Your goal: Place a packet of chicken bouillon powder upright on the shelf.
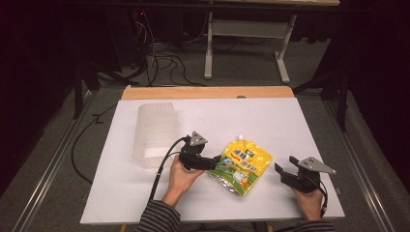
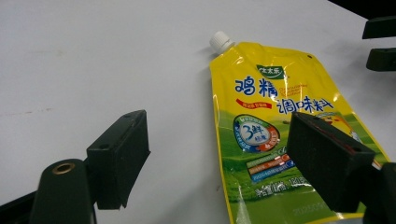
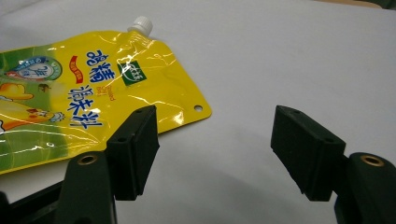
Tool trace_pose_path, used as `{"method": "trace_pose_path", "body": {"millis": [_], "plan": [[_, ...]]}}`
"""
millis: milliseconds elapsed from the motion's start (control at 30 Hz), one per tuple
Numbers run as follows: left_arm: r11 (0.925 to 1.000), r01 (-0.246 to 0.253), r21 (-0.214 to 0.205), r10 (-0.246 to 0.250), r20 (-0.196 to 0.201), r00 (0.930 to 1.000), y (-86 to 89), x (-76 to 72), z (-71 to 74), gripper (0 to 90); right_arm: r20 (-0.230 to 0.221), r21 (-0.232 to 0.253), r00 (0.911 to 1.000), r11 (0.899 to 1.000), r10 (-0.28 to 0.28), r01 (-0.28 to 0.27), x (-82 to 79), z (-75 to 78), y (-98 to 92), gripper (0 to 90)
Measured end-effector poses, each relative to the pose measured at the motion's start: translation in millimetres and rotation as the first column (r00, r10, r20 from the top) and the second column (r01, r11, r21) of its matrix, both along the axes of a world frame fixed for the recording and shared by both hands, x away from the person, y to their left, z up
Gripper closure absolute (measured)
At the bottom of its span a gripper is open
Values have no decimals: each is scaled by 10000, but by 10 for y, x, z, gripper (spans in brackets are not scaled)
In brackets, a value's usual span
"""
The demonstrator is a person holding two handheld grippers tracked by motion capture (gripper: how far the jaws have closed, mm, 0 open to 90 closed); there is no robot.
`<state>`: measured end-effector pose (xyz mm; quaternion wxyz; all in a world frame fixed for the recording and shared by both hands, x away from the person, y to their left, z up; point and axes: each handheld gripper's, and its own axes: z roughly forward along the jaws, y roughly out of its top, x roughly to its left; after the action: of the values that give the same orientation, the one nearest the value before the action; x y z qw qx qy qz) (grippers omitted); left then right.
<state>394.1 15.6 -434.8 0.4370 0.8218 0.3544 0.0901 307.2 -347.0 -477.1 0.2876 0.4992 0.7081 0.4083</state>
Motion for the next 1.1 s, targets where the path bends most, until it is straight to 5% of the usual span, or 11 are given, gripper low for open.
{"method": "trace_pose_path", "body": {"millis": [433, 767, 1100], "plan": [[9972, 587, 464, -555, -673, 9962, -268, 147, -16, 201, 106, 126, 9999, 9999, -22, 21, -9, 1, -20, 327], [9932, 937, 690, -854, -1152, 9897, -469, 243, -245, 235, 34, 105, 10000, 9999, -56, 56, -6, 2, -11, 327], [9889, 1107, 992, -1003, -1046, 9894, -604, 199, -354, 283, 21, 44, 10000, 10000, -33, 32, -1, 0, -10, 326]]}}
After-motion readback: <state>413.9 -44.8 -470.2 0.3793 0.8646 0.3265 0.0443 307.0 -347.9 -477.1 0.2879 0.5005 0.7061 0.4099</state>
